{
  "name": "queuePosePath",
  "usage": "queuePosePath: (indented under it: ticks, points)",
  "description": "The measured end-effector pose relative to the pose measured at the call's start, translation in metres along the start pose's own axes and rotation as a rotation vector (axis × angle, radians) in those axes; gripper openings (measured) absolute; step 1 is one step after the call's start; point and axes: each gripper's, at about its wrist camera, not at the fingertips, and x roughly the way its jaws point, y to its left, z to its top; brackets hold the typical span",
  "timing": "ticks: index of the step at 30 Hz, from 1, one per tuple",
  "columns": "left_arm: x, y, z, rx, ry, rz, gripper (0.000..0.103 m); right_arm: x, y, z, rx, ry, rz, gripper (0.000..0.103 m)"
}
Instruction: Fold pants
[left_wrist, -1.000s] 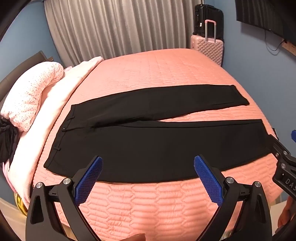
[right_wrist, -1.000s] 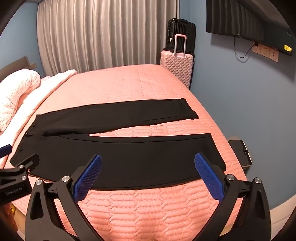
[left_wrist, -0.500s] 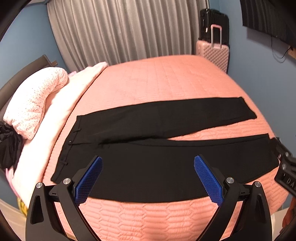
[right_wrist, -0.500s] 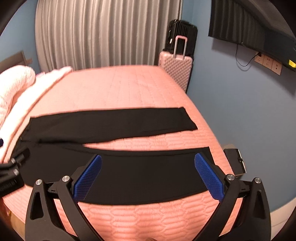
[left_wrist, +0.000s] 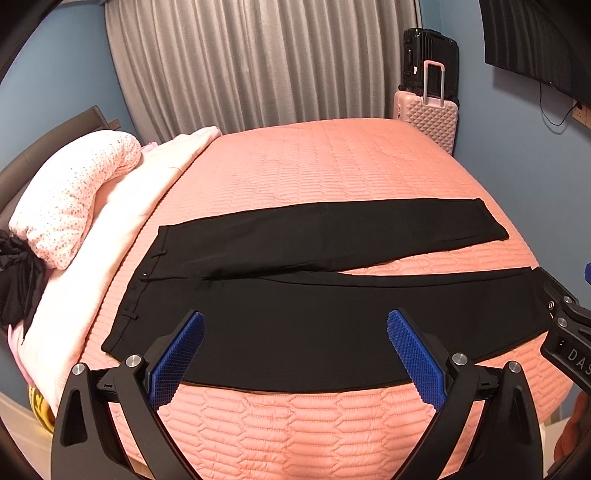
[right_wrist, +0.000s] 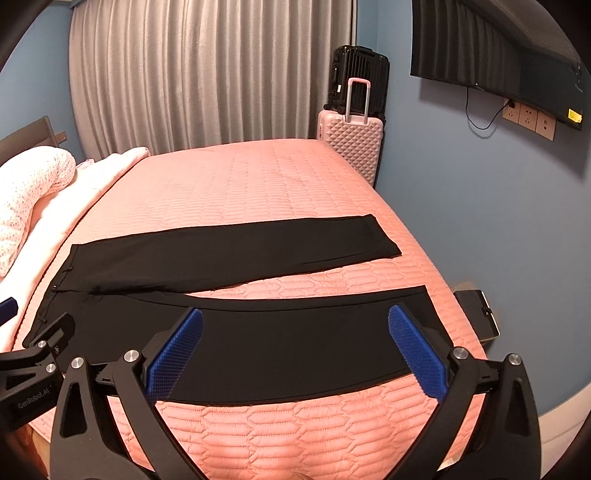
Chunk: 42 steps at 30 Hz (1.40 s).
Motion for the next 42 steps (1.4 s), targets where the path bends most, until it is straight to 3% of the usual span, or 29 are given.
queuePosePath:
  ticks: [42]
  points:
    - [0.008, 0.003, 0.001, -0.014, 0.017, -0.003, 0.098, 0.012, 0.002, 0.004, -0.015, 0.007, 0.014, 0.098]
